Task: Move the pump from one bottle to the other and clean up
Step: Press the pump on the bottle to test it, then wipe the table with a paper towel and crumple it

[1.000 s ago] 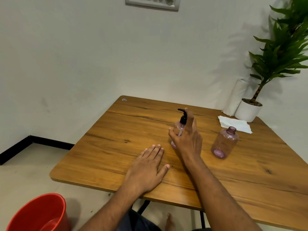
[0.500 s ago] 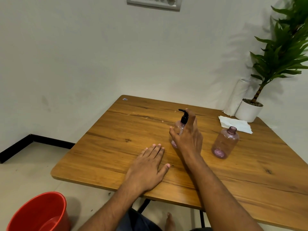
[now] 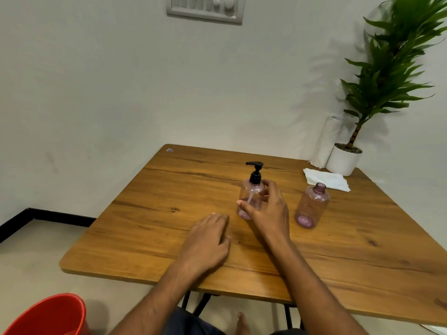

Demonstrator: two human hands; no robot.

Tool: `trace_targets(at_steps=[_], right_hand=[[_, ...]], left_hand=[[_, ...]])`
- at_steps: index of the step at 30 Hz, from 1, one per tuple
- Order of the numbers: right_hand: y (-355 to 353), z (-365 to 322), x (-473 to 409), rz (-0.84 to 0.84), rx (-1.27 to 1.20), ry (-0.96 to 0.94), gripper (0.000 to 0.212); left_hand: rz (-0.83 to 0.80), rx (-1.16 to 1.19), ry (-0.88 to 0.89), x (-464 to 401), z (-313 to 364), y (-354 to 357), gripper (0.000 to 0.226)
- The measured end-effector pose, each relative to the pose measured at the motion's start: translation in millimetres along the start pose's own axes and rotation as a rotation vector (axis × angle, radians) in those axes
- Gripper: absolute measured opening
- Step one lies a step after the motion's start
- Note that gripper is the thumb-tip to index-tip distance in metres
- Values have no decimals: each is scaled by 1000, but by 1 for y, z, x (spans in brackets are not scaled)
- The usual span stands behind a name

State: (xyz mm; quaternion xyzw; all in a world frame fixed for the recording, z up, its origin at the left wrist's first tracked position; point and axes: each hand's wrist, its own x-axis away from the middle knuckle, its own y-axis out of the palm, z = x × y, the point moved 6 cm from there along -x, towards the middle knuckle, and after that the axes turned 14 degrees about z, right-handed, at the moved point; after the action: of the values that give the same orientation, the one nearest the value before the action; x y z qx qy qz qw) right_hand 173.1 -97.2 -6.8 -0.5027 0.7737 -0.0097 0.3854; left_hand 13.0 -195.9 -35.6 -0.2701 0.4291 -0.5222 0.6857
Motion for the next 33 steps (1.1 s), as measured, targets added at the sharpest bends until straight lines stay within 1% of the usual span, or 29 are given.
trace_targets(at_steps=[2, 3, 5, 7, 9, 11, 14, 15, 16, 18, 19, 20, 21, 22, 23, 24, 25, 27, 29, 31, 32, 33], right_hand=[[-4, 3, -3, 23, 4, -4, 89], [-6, 4, -5, 37, -2, 2, 87], [-5, 4, -12, 45, -17, 16, 79], [-2, 4, -20, 53, -2, 11, 69], [0, 6, -30, 54, 28, -3, 65], [1, 10, -37, 58, 63, -22, 65], [2, 13, -43, 69, 154, -28, 66], [5, 14, -40, 43, 182, -21, 70], [5, 15, -36, 6, 206, -1, 76], [8, 12, -22, -89, 222, 55, 85], [3, 8, -12, -125, 253, 57, 89], [-5, 0, -1, -155, 306, 27, 85], [-18, -7, 10, -174, 370, -35, 72], [-32, -15, 23, -172, 410, -125, 51], [-50, -20, 36, -129, 421, -216, 32], [-72, -26, 47, -48, 401, -298, 21], [-98, -30, 54, 60, 345, -345, 17], [-143, -23, 51, 292, 188, -393, 14], [-175, -1, 21, 431, 97, -330, 11], [-185, 33, -29, 500, 124, -174, 6], [-181, 53, -56, 483, 167, -83, 5], [-170, 74, -83, 424, 238, -4, 5]], left_hand=[[67, 200, -68, -10, 19, -10, 60], [76, 302, -93, -18, 30, -11, 57], [69, 542, -200, -40, 48, -5, 50], [94, 740, -330, -66, 58, 9, 54], [110, 769, -387, -89, 63, 25, 65], [143, 768, -420, -105, 62, 36, 78], [181, 765, -447, -114, 57, 40, 105], [180, 766, -444, -113, 56, 39, 106], [161, 775, -452, -111, 53, 44, 100], [91, 878, -480, -102, 51, 52, 90], [91, 913, -501, -94, 50, 57, 88], [125, 931, -473, -86, 53, 58, 83], [182, 902, -416, -76, 58, 57, 78], [233, 866, -352, -65, 62, 55, 73], [257, 845, -309, -52, 67, 54, 67], [250, 850, -288, -41, 68, 55, 60], [216, 842, -264, -31, 69, 57, 54], [157, 783, -196, -22, 72, 61, 51], [124, 717, -152, -23, 75, 66, 50], [109, 646, -99, -25, 77, 69, 51], [109, 616, -58, -25, 78, 70, 52], [110, 582, -21, -28, 77, 72, 51]])
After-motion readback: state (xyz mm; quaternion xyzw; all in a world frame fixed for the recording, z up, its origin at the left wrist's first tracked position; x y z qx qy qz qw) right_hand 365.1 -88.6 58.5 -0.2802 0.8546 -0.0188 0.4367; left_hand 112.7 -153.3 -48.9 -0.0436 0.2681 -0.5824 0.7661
